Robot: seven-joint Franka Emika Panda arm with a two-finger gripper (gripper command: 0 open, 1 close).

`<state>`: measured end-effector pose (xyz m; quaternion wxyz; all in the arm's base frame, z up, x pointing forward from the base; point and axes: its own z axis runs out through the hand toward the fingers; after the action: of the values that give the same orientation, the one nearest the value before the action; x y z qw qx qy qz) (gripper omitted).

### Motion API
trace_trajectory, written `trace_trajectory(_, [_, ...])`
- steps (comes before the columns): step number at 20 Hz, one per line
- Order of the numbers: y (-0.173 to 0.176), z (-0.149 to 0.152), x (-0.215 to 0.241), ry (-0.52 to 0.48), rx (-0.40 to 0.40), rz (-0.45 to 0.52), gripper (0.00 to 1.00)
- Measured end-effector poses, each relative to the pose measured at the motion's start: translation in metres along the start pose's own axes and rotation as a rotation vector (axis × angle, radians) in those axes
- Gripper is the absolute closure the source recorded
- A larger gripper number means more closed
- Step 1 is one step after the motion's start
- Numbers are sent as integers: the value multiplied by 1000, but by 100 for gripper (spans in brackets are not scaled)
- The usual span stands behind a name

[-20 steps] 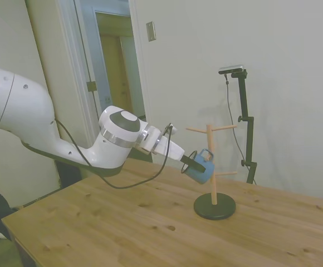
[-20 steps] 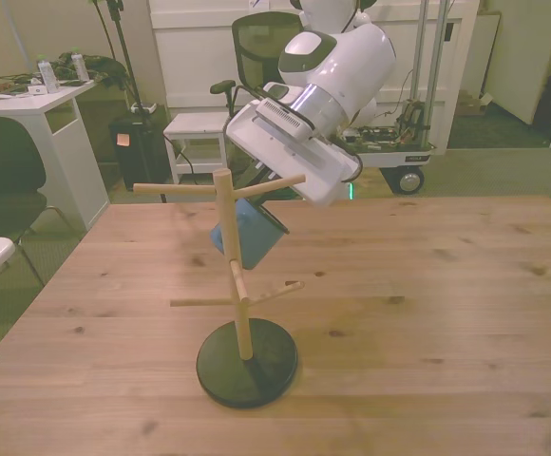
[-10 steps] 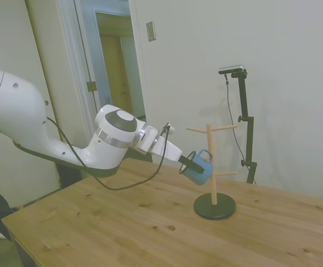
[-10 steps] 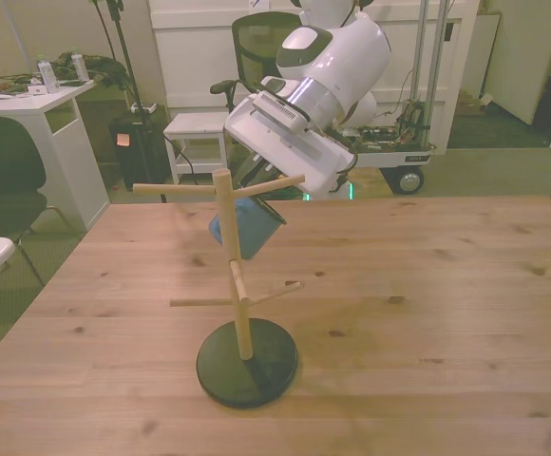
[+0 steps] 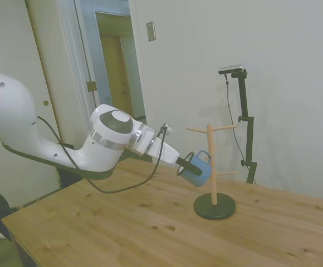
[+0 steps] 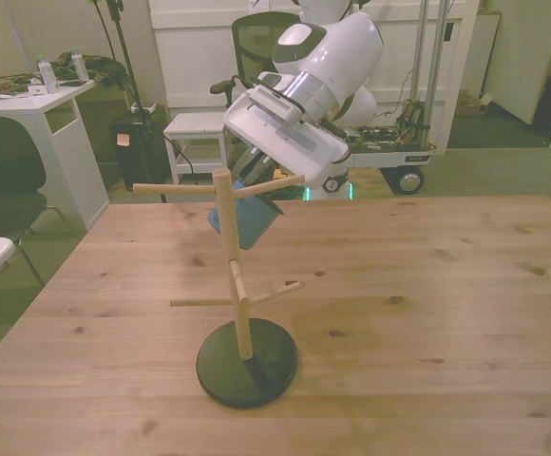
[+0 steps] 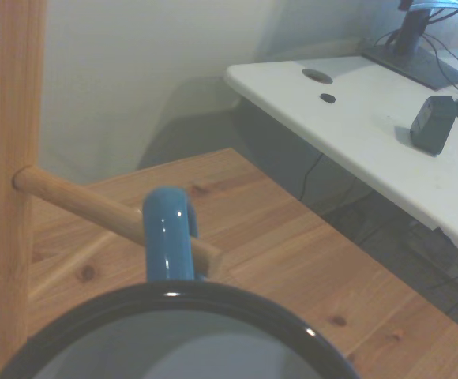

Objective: Unload the mug

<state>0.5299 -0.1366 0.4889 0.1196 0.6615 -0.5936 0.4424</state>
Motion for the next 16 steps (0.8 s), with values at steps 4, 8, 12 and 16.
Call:
trace_trajectory(4, [9, -8, 3, -3, 4, 8, 100])
trace_trajectory(8, [21, -17, 6, -8, 9, 17, 100])
trace_trajectory(12, [39, -33, 0, -47, 35, 29, 100])
trace_trajectory(16, [54, -56, -26, -167, 70, 12, 100])
